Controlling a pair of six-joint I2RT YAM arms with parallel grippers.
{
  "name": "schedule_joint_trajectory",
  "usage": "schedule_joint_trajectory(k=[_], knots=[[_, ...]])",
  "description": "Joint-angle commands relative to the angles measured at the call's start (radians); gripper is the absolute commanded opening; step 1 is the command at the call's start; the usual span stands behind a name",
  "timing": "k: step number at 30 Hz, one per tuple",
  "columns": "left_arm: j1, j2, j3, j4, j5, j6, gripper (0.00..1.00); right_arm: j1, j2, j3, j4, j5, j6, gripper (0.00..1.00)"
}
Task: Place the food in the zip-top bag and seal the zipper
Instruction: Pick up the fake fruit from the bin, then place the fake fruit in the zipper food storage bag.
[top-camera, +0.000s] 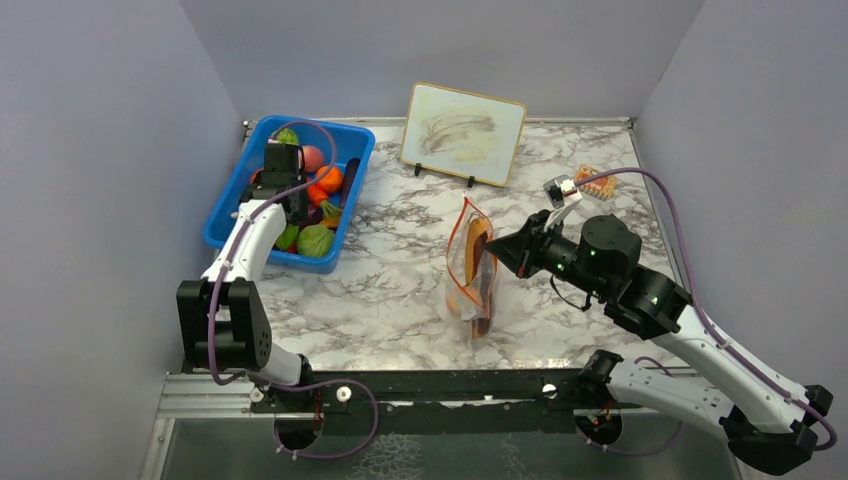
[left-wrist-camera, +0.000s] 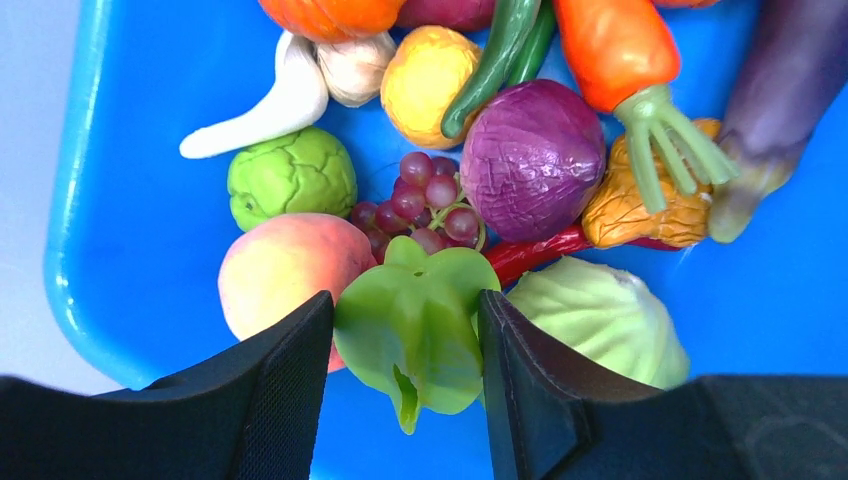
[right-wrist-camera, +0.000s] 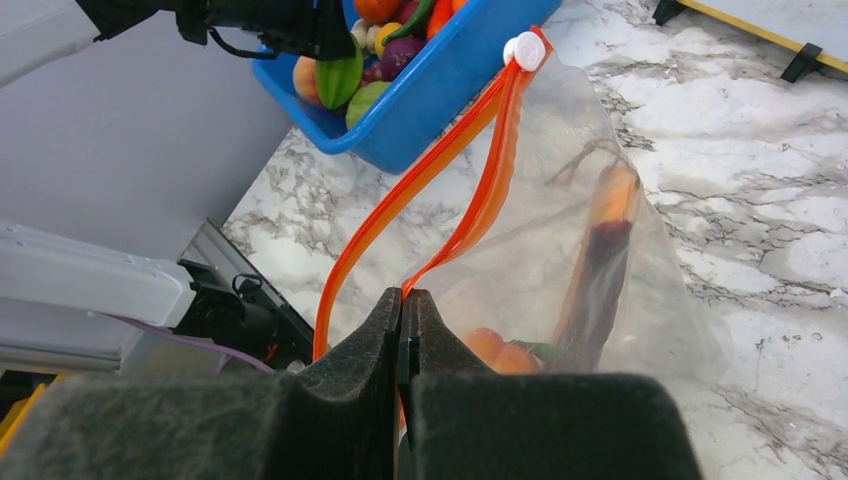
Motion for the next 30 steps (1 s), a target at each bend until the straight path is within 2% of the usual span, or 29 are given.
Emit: schedule_joint_trajectory(k=[1, 4, 9, 16, 22, 26, 30], knots=[[-0.01, -0.065, 0.044, -0.001, -0.009, -0.013, 0.2, 0.003, -0.004, 0.008, 0.047, -0.009, 0.013, 0.01], [-0.01, -0.09, 0.064, -0.001, 0.014, -0.012, 0.2, 0.003, -0.002, 0.005, 0.048, -0.007, 0.013, 0.01], [-0.01, -0.16, 0.09, -0.002, 0.138, -0.042, 0.2, 0.002, 0.003, 0.014, 0.039, -0.004, 0.016, 0.01], [-0.011, -0.245, 0.094, 0.049, 0.567, -0.104, 0.2, 0.003, 0.005, 0.007, 0.045, 0.007, 0.043, 0.01], [-0.012, -0.302, 0.035, 0.16, 0.878, -0.241, 0.2, 0.003, 0.025, -0.008, 0.078, 0.007, 0.078, 0.01], [-0.03, -0.361, -0.055, 0.334, 1.03, -0.414, 0.2, 0.003, 0.03, -0.031, 0.114, -0.003, 0.101, 0.01], [-0.067, -0.385, -0.065, 0.372, 1.082, -0.481, 0.2, 0.003, 0.04, -0.046, 0.132, -0.011, 0.122, 0.01]])
